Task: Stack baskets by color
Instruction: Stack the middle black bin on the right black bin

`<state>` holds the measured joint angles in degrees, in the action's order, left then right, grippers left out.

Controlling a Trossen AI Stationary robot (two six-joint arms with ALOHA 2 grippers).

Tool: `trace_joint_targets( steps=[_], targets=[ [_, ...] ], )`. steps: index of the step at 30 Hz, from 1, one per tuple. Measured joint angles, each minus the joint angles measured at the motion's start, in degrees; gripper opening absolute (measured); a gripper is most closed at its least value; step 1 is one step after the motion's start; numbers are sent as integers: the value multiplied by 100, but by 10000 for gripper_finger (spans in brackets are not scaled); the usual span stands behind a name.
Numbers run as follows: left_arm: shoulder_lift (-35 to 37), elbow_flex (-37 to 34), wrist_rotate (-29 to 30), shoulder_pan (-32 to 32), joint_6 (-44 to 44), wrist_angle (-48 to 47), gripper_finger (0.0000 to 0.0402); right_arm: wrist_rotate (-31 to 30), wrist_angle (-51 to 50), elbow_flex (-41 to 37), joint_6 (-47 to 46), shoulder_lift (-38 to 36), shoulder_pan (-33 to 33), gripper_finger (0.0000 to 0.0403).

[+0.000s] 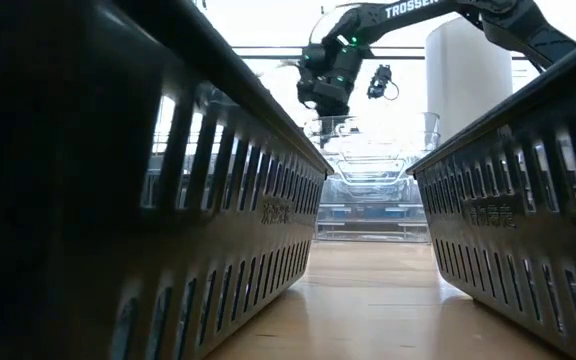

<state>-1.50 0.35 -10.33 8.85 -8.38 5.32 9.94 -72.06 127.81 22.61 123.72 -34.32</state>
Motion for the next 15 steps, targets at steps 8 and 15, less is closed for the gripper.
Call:
trace_joint_targets(
  steps=[8,15],
  targets=[
    [0,0,0,-1,0,0,117,-90,936,0,58,0,677,107],
    [0,0,0,0,0,0,117,120,769,0,-128,0,1210,107]
  ],
)
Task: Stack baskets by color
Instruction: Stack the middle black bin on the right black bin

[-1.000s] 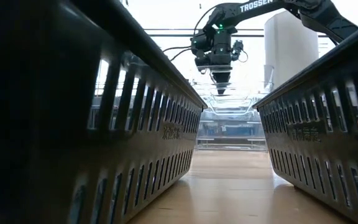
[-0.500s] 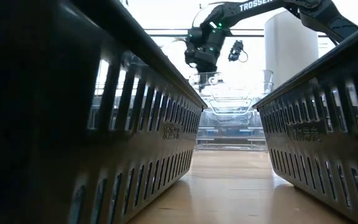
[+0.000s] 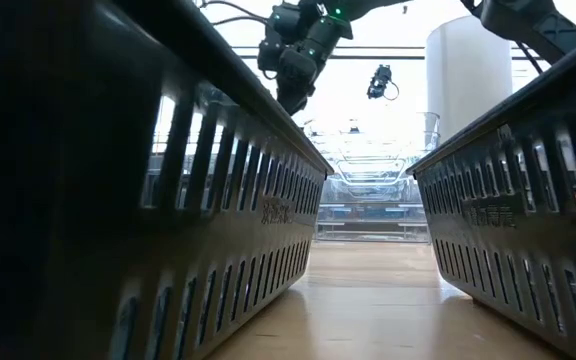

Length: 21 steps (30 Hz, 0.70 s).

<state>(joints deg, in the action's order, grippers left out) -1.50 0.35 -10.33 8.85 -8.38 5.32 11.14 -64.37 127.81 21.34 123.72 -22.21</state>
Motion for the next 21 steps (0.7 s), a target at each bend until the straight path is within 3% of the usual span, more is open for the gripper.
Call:
trace_joint_targets(
  steps=[9,21],
  targets=[
    [1,1,0,-1,0,0,117,3,-277,-57,-274,-11,619,97],
    [2,1,0,-1,0,-8,117,-433,331,-1121,-165,-122,1399,78]
  ],
)
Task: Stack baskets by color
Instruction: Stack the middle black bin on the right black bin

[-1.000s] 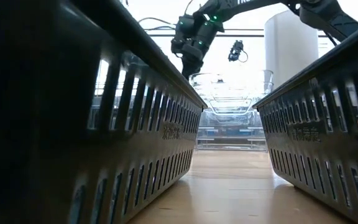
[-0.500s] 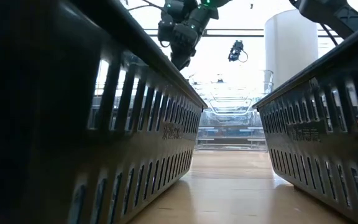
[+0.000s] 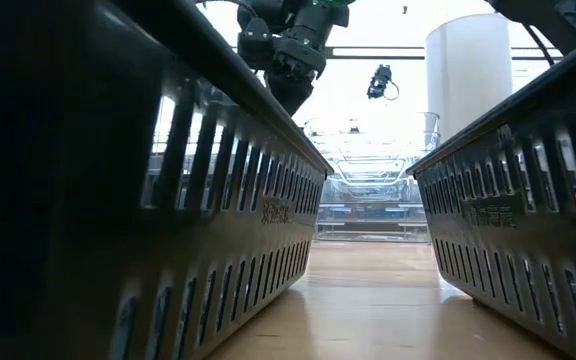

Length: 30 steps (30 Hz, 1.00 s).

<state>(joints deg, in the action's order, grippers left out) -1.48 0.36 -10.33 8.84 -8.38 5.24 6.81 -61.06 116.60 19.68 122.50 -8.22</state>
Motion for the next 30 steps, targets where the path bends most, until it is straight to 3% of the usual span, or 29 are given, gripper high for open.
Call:
trace_joint_targets(
  steps=[11,14,20,30],
  targets=[
    [-2,-2,0,2,0,6,117,48,38,-31,667,0,375,78],
    [-1,0,0,1,0,6,117,-183,200,-31,104,0,391,79],
    [0,-2,0,0,0,6,117,-1496,310,-29,-754,103,384,80],
    [-1,-2,0,1,0,6,117,-1278,425,89,-1216,122,517,91]
  ],
)
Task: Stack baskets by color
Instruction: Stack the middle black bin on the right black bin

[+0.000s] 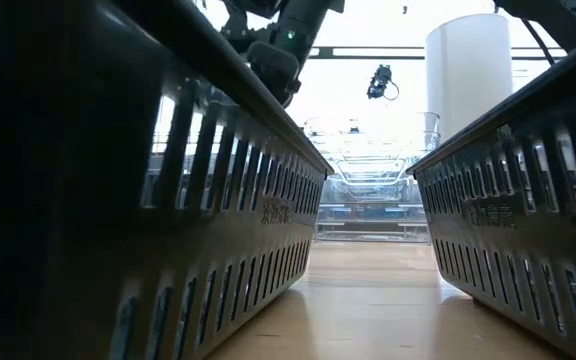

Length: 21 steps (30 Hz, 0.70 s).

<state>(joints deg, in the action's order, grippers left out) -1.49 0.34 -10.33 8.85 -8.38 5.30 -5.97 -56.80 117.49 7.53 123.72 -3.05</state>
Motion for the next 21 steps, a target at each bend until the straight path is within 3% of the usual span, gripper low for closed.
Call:
trace_joint_targets(
  steps=[4,15,21],
  targets=[
    [0,0,0,0,0,0,117,286,-445,155,144,-7,201,94],
    [-1,1,0,-1,0,1,117,2200,-1358,199,253,-7,763,93],
    [1,2,0,-1,0,0,117,2111,-1050,199,-500,-7,1193,93]
  ],
)
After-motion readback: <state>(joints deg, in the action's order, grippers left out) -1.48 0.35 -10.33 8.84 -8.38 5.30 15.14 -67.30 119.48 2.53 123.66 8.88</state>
